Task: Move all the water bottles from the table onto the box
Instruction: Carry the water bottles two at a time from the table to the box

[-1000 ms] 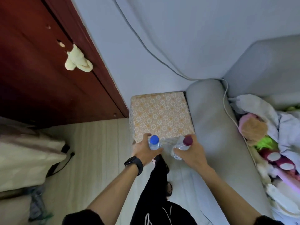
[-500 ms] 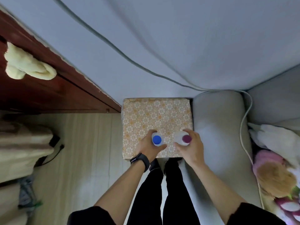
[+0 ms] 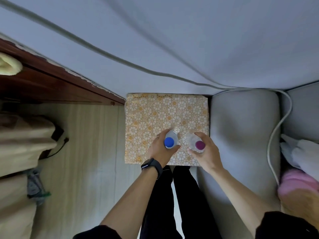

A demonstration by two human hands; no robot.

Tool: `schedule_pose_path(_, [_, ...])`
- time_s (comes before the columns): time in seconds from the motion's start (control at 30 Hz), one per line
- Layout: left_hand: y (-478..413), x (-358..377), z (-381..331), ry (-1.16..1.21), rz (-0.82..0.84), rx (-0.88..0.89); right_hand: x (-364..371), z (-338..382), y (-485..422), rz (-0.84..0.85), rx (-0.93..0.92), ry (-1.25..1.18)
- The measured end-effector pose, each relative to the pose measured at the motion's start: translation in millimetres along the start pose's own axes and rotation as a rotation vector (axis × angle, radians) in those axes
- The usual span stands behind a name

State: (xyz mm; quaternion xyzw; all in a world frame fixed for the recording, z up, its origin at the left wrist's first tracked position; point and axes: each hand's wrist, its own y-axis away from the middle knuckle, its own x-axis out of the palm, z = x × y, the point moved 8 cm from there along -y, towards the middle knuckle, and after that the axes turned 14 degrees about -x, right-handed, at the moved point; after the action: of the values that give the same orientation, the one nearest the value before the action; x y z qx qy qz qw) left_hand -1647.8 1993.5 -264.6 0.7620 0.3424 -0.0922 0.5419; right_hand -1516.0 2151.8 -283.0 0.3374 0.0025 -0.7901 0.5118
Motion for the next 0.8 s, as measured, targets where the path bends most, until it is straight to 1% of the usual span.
schedule_pose_path(0.1, [3.7, 1.0, 9.2, 0.062, -0.01, -0.023, 1.4, -1.3, 5.6, 0.058, 0.034, 0.015])
schedule_pose_path(0.17, [3.1, 1.3, 13.8, 0.091, -0.012, -0.057, 3.3, -7.9, 11.8, 0.053, 0.107, 0.01])
schedule_pose_path(0.23, [0.6, 5.2, 16.4, 0.095, 0.016, -0.085, 6.8, -16.1, 18.4, 0.034, 0.182, -0.013])
schedule_pose_path(0.3, [-1.2, 9.2, 15.8, 0.101, 0.035, -0.099, 9.2, -21.4, 22.0, 0.005, 0.211, -0.027])
schedule_pose_path(0.43, [-7.2, 9.7, 5.4, 0.103, -0.005, -0.075, 2.4, -14.7, 15.7, -0.094, 0.191, -0.101])
schedule_pose_path(0.63, [-31.4, 12.7, -43.9, 0.136, -0.041, -0.015, -29.6, -8.2, -33.9, -0.228, 0.187, -0.199])
schedule_pose_path(0.8, [-65.4, 20.2, -108.5, 0.163, -0.035, 0.06, -61.3, -2.8, -97.5, -0.269, 0.139, -0.173])
